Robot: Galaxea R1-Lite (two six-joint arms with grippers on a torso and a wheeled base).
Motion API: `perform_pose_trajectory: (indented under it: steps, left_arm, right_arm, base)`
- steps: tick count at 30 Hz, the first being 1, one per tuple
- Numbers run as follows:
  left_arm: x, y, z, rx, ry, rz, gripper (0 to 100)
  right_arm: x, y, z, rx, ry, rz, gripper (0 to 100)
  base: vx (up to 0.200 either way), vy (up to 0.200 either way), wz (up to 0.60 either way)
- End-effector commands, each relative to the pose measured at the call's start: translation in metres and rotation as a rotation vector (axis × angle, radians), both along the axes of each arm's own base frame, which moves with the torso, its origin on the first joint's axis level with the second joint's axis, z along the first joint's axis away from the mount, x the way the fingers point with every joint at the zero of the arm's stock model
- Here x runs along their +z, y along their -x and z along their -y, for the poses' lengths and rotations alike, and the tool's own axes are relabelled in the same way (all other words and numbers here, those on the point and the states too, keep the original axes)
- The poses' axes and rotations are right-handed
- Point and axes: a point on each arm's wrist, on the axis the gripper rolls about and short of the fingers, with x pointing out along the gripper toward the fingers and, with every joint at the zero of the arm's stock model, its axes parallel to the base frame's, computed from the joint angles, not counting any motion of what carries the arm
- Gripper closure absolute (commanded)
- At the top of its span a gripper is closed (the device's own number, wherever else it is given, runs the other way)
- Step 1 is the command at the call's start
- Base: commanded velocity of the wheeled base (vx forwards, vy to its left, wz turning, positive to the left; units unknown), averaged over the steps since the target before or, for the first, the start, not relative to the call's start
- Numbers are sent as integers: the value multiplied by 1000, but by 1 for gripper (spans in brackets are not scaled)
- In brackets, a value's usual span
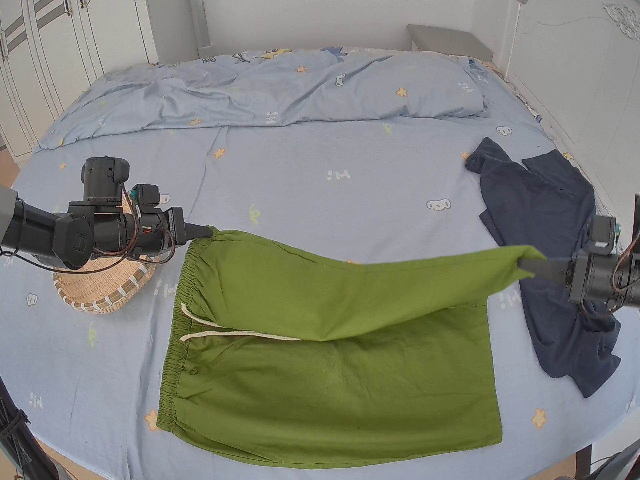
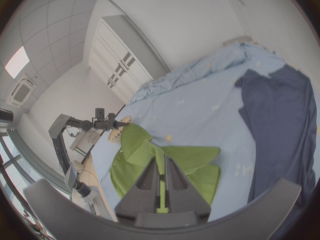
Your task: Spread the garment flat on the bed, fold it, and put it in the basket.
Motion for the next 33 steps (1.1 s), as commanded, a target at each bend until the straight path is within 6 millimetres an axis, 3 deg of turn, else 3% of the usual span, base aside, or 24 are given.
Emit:
perform_pose_trajectory:
  steps: [1, 6, 17, 26, 33]
  left_arm:
    - [18, 10, -19, 50, 4, 50, 100]
    - [24, 7, -24, 85, 43, 85, 100]
    - [24, 3, -30, 111, 64, 178, 100]
    - [8, -6, -35, 126, 62, 241, 100]
    - [-5, -16, -37, 132, 68, 298, 100]
  right_arm:
    - [32, -23, -3, 6, -2, 84, 100]
    - [30, -60, -4, -13, 0, 69, 100]
    - [33, -116, -8, -18, 3, 59, 100]
    - [20, -178, -6, -35, 9, 5, 100]
    - [13, -208, -2, -47, 15, -35, 100]
  base:
    - [0, 0, 0]
    - [0, 0, 0]
    - [0, 0, 0]
    - [0, 0, 0]
    - [0, 0, 0]
